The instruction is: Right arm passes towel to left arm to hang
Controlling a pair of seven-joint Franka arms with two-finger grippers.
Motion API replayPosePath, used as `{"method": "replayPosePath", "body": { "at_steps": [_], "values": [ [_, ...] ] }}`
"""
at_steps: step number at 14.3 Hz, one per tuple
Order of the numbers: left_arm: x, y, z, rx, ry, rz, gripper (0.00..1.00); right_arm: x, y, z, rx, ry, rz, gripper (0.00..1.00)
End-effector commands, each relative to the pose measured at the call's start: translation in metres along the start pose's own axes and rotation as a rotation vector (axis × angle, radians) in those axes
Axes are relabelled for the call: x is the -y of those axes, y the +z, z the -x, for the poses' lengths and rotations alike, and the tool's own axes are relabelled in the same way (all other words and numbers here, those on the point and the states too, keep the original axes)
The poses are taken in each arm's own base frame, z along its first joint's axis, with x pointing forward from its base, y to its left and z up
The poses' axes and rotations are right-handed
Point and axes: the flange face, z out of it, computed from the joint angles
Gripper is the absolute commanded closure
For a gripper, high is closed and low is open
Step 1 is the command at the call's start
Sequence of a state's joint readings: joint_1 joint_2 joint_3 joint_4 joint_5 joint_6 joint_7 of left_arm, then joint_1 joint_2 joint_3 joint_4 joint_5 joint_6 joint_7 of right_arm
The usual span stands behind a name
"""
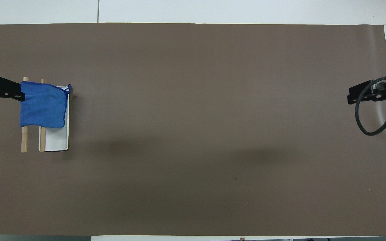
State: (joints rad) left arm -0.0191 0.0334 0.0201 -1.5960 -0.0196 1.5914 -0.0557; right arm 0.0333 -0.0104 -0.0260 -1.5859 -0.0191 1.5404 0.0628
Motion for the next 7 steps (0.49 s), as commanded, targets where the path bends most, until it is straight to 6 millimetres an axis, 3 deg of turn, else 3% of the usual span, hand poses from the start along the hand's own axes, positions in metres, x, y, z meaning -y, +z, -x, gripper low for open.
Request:
{"method": "replayPosePath", "body": {
  "at_steps": [1,7],
  "values": [
    [-0.002,0.0,0.009,0.018,0.02,0.009,0.0,-0.002,0.001,0.006,-0.002,0.005,-0.017,0.0],
    [-0.004,-0.008,0.02,0.009,0.023,0.01,0.0,-0.002,0.0,0.005,-0.005,0.005,-0.017,0.0]
  ]
}}
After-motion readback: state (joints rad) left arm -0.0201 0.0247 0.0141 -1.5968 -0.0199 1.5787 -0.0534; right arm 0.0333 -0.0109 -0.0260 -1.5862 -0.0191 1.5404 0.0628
